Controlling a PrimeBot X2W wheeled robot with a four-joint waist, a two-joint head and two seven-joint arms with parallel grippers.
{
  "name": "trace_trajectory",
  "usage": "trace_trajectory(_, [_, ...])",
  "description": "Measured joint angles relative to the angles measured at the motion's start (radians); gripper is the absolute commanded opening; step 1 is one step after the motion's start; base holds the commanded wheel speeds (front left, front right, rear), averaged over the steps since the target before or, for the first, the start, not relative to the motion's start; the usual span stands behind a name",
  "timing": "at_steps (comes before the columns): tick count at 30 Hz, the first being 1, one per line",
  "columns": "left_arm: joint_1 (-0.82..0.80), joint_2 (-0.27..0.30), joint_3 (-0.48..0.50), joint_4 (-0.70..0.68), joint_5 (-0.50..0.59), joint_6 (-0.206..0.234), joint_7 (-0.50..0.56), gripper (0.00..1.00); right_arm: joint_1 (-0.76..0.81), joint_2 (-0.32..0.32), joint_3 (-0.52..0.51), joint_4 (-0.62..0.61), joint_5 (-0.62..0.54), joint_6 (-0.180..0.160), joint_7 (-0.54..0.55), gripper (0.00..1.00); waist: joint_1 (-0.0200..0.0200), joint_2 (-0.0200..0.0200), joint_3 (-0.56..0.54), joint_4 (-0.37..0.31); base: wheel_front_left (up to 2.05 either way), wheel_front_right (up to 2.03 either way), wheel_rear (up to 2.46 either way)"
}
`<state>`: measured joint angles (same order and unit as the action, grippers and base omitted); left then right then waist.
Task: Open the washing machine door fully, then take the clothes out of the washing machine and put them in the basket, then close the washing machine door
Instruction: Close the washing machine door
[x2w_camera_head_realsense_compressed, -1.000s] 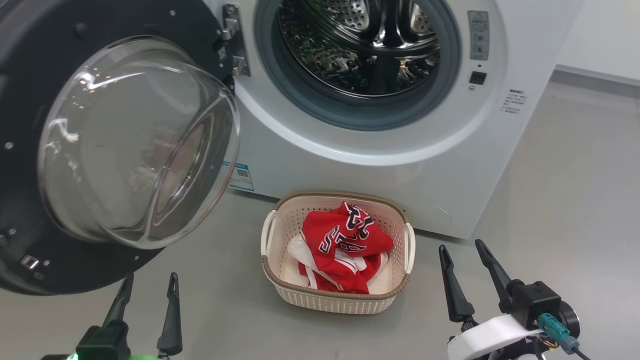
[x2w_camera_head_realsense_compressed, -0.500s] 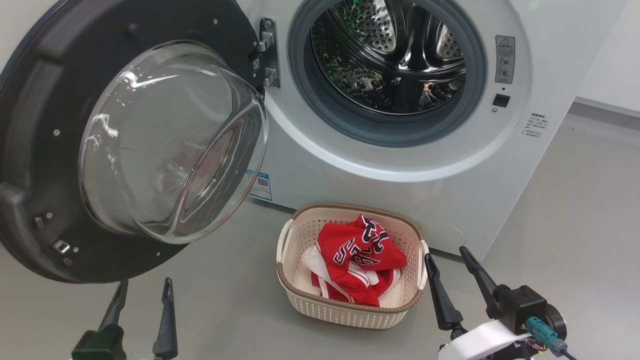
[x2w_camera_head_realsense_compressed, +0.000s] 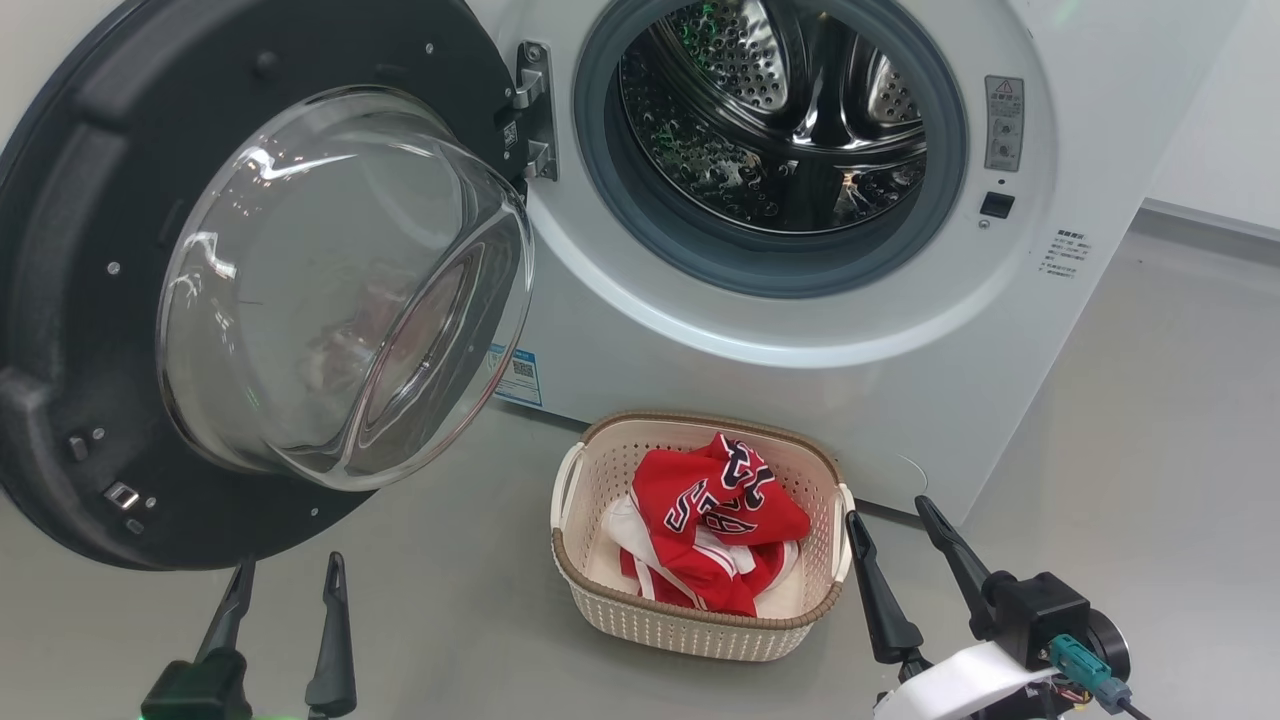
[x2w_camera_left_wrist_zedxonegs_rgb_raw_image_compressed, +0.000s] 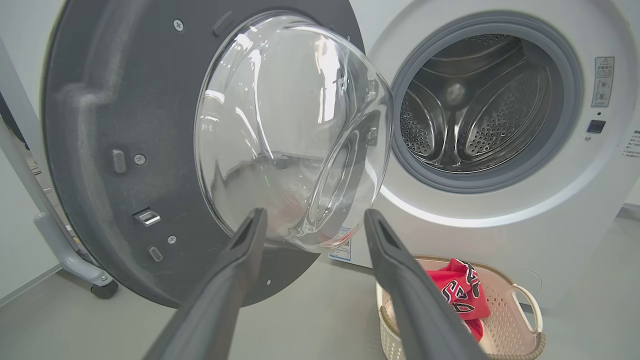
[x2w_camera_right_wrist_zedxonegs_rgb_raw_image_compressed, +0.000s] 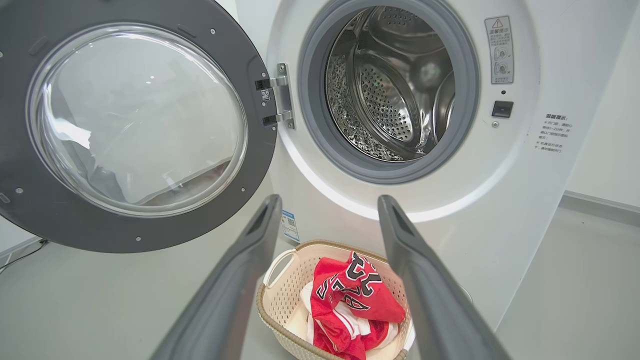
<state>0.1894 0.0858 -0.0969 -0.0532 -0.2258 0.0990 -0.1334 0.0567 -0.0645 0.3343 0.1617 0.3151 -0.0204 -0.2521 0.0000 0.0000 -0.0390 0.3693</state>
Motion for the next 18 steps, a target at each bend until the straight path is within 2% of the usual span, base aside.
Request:
trace_trajectory(3, [0.0,-0.001,-0.001,-0.003,-0.001,0.0,0.0,1.0,0.0,0.0,0.0,0.001,0.001,0.0,0.0,1.0,0.0,0.0,-0.001,0.001,0.0,0.0,0.0])
trace_trajectory(4, [0.0,-0.001,-0.001,-0.004,-0.004,0.0,0.0,0.78,0.0,0.0,0.0,0.001,0.001,0.0,0.0,1.0,0.0,0.0,-0.001,0.002,0.0,0.0,0.0])
trace_trajectory(5, [0.0,-0.001,-0.002,-0.006,-0.007,0.0,0.0,0.43,0.0,0.001,0.001,0.001,0.001,0.0,0.0,1.0,0.0,0.0,-0.002,0.002,0.0,0.0,0.0])
trace_trajectory(6, [0.0,-0.002,-0.002,-0.009,-0.012,0.0,0.0,0.15,0.0,0.001,0.001,0.001,0.001,0.0,0.0,1.0,0.0,0.0,-0.002,0.003,0.0,0.0,0.0])
trace_trajectory(7, [0.0,-0.002,-0.002,-0.012,-0.014,0.0,0.0,0.0,0.0,0.001,0.001,0.001,0.001,0.0,0.0,1.0,0.0,0.0,-0.002,0.003,0.0,0.0,0.0])
trace_trajectory(12, [0.0,-0.01,-0.001,-0.029,-0.072,-0.018,-0.015,0.0,0.0,0.001,0.002,0.001,0.001,0.0,0.0,1.0,0.0,0.0,-0.002,0.006,0.0,0.0,0.0])
trace_trajectory(18, [0.0,-0.04,0.021,-0.079,-0.346,-0.08,-0.024,0.0,0.0,0.001,0.003,0.0,0.001,-0.001,0.0,1.0,0.0,0.0,0.002,0.01,0.0,0.0,0.0])
